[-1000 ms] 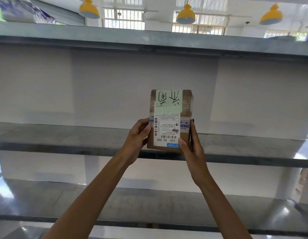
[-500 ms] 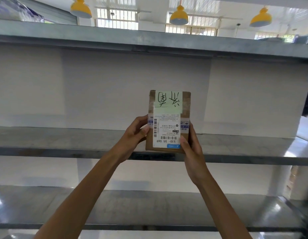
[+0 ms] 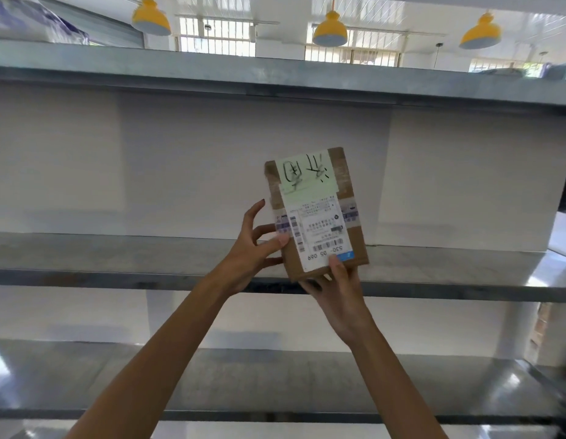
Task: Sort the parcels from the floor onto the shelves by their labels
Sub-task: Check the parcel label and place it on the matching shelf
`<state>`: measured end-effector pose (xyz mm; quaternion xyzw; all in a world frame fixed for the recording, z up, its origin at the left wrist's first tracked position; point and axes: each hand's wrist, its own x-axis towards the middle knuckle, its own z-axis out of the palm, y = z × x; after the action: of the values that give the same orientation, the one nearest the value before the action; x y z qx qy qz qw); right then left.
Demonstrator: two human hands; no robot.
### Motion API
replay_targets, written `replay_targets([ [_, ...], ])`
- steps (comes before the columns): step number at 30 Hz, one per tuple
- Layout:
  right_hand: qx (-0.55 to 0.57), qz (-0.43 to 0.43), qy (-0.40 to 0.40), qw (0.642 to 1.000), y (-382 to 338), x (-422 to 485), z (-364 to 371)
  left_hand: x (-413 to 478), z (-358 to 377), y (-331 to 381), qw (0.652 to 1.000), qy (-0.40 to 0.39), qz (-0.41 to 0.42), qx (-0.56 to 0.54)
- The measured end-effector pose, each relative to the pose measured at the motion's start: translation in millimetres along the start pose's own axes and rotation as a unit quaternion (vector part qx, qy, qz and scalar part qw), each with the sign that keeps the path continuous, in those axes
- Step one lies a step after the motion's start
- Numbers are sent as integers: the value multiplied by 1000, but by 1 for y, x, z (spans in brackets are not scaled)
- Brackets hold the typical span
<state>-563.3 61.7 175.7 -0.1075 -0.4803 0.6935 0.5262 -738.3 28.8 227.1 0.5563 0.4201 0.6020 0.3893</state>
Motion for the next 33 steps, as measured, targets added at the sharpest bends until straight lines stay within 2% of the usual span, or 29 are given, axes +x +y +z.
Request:
replay_targets([
  [4,27,-3,11,1000,-2,4,1,-2,1,8,998,-23,6,65],
  [11,-102,1,37,994,-33,20,-5,7,-15,31,990,85,100,57],
  [16,-199,-33,99,974,-55,45,10,4,-17,17,989,122,69,-38],
  [19,-208,-31,123,970,-57,49,9,0,-19,12,993,89,29,-71],
  [22,-226,-34,113,967,-60,46,4,-2,-26,9,996,46,-34,-75],
  [25,-222,-24,97,970,-65,43,-2,-3,-30,10,994,36,-82,-57],
  [28,-195,-10,79,978,-73,45,-1,-3,-24,9,995,65,-75,-4],
  [31,-172,-12,75,982,-71,43,-3,-3,-17,7,992,106,-39,-57],
  [33,-162,28,91,982,-59,36,-5,-3,-12,5,988,131,-20,-79],
])
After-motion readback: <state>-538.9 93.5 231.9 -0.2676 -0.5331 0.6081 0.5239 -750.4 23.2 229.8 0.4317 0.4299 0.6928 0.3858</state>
